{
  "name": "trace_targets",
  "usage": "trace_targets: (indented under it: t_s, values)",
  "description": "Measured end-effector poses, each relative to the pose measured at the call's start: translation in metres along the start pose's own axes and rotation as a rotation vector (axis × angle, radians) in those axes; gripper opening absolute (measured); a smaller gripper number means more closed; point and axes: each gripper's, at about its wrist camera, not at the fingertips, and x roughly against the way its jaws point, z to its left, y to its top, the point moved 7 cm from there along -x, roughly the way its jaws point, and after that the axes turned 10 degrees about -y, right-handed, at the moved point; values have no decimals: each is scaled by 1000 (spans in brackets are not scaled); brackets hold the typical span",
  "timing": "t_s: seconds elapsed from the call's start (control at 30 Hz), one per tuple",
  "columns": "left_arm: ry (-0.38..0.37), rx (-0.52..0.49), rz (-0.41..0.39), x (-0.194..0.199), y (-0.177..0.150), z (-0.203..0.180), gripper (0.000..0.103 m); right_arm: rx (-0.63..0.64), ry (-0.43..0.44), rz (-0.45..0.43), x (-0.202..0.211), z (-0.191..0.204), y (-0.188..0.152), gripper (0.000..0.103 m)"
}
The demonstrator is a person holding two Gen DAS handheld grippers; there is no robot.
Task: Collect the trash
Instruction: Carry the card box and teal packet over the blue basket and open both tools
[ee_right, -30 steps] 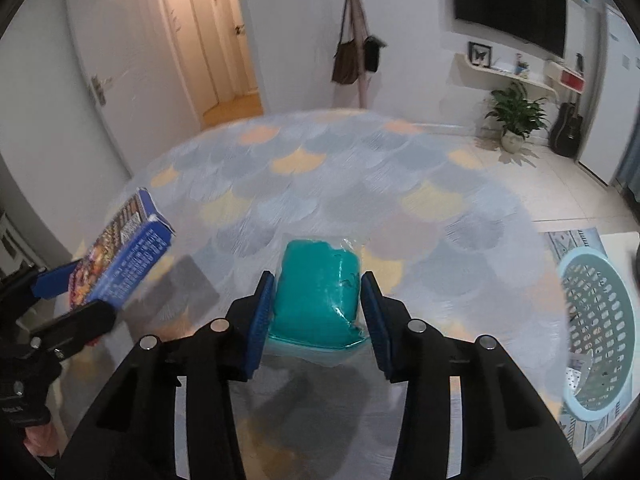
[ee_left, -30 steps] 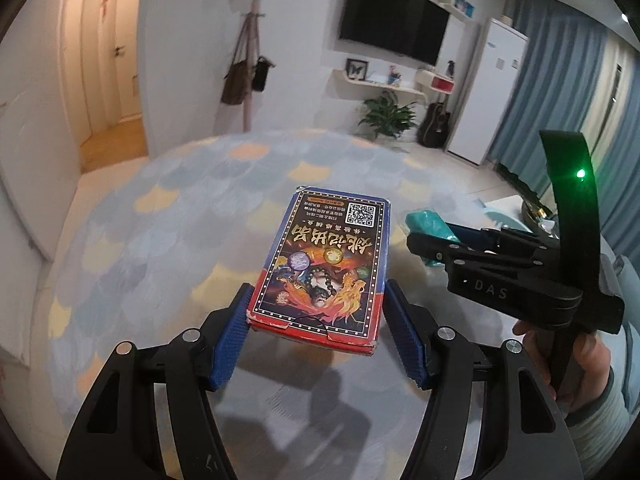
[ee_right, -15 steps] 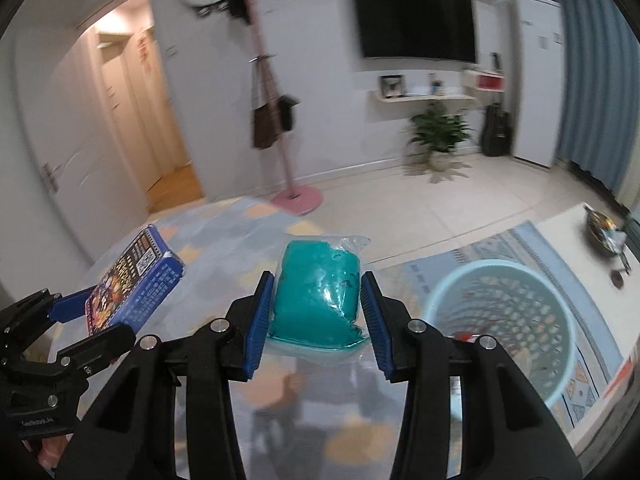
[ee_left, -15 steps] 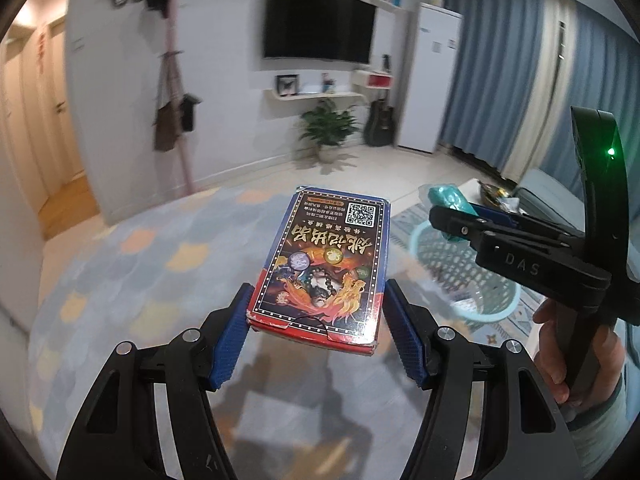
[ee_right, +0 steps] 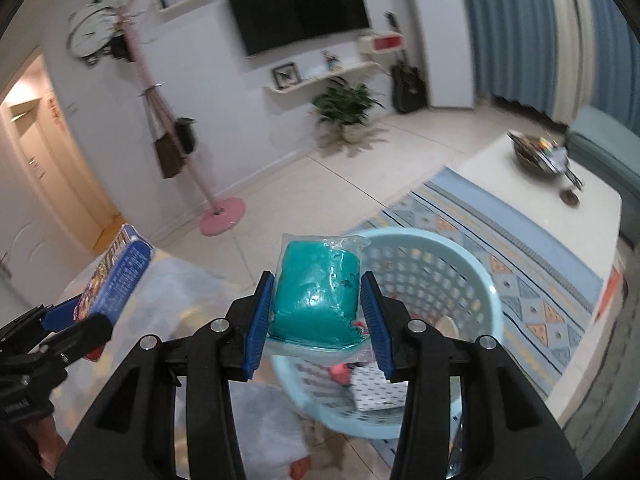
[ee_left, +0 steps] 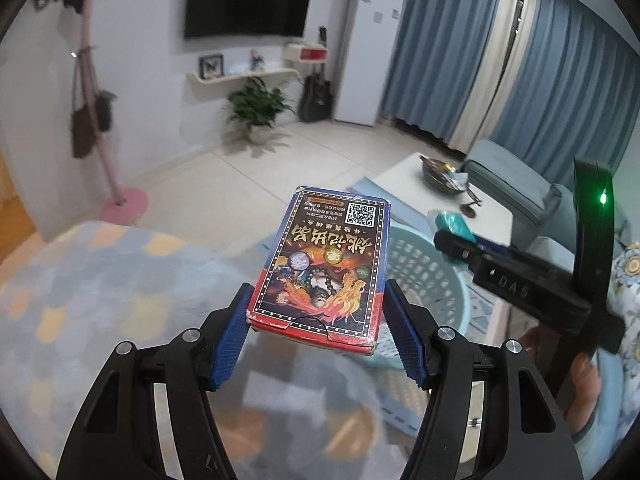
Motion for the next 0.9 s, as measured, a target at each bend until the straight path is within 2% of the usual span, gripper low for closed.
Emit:
trace_targets:
  t_s: [0.17, 0.27, 0.47, 0.5, 0.57, 0.73, 0.9]
  values:
    - [-43, 20, 64, -45, -3, -4, 63, -68, -55, 89, -40, -31, -16, 41]
    - [-41, 22, 100, -69, -7, -8, 63, -102, -83, 150, -62, -45, -30, 41]
    - [-63, 9, 141, -98, -10, -14, 64, -142, -115, 203, -84, -63, -45, 44]
    - [-64, 14, 146, -100, -11, -17, 66, -152, -106, 209, -85, -65, -46, 45]
    - [-65, 37, 162, -104, -14, -14, 75, -163, -103, 210, -85, -67, -46, 48]
    - [-61, 54, 141, -93, -19, -4, 75, -160, -103, 195, -76, -69, -44, 50]
    - [-50, 61, 98, -71, -23, -3, 75, -131, -75, 175, -59, -52, -42, 51]
